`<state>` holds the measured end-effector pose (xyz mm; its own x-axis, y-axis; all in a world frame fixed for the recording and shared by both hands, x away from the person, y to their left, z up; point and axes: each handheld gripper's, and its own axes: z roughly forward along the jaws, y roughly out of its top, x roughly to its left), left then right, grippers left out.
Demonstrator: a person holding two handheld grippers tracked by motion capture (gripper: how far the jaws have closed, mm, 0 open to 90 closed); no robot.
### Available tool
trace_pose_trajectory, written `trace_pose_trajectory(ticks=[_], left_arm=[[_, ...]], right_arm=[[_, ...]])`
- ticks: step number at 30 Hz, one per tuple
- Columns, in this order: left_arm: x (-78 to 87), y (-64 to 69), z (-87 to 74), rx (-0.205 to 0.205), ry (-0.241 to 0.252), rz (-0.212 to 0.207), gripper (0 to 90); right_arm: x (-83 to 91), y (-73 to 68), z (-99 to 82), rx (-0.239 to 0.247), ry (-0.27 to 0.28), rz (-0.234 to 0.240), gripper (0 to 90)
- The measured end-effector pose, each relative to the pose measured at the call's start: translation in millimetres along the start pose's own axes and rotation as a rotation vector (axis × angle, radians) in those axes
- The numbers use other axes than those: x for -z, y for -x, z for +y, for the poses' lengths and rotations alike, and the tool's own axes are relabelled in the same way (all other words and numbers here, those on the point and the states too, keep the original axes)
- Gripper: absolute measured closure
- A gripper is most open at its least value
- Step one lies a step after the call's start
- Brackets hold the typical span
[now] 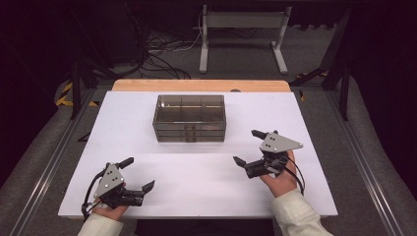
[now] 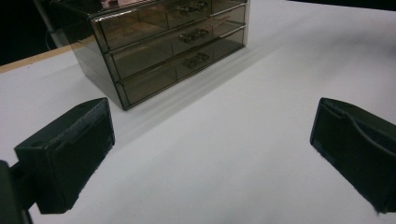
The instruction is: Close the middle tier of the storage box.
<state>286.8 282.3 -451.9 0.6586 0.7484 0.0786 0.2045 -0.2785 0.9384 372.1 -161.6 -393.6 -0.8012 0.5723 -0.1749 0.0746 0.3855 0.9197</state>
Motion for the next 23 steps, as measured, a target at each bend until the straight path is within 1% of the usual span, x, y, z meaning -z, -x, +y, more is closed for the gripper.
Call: trace_pose_trajectory(ticks=[4, 5, 7, 8, 11, 12, 14, 15, 17, 19, 20, 21, 23], left_arm=[[-0.7, -1.0, 0.0, -0.009, 0.003, 0.003, 0.6], [-0.7, -1.3, 0.1, -0.013, 0.003, 0.007, 0.6], [-1.4, -0.5, -0.4, 0.006, 0.008, 0.007, 0.6], [-1.5, -0.6, -0.5, 0.007, 0.009, 0.008, 0.6], [-2.2, -1.5, -0.8, 0.004, 0.014, 0.012, 0.5], [-3.0, -2.2, -1.1, -0.005, 0.019, 0.016, 0.4], [-4.6, -2.6, -2.2, 0.003, 0.015, 0.014, 0.4], [-5.4, -4.1, -2.4, -0.008, 0.02, 0.016, 0.2], [-6.5, -4.0, -3.1, 0.006, 0.024, 0.016, 0.2], [-6.8, -4.5, -3.4, 0.002, 0.027, 0.022, 0.2], [-6.8, -4.9, -3.7, 0.003, 0.029, 0.021, 0.1], [-6.6, -5.5, -3.7, -0.001, 0.025, 0.021, 0.1], [-7.3, -5.4, -4.5, 0.006, 0.025, 0.022, 0.1]], right_arm=[[13.5, 2.3, -20.9, -0.035, 0.02, -0.006, 0.0], [15.9, 2.7, -25.3, -0.031, 0.025, -0.012, 0.0], [22.2, 2.7, -37.0, -0.039, 0.028, -0.021, 0.0], [26.0, 2.8, -44.5, -0.053, 0.026, -0.021, 0.0], [33.0, 1.6, -61.9, -0.074, 0.025, -0.028, 0.0], [35.3, 1.0, -67.2, -0.08, 0.025, -0.031, 0.0], [38.9, 0.6, -76.1, -0.106, 0.024, -0.021, 0.0], [39.2, 0.6, -78.4, -0.111, 0.021, -0.022, 0.0], [39.2, 0.7, -79.7, -0.112, 0.026, -0.024, 0.0], [38.3, 0.3, -79.5, -0.109, 0.04, -0.023, 0.0], [37.1, 0.1, -79.7, -0.094, 0.037, -0.022, 0.0], [36.3, -0.8, -80.0, -0.097, 0.029, -0.02, 0.0], [35.3, -1.3, -80.1, -0.094, 0.025, -0.016, 0.0]])
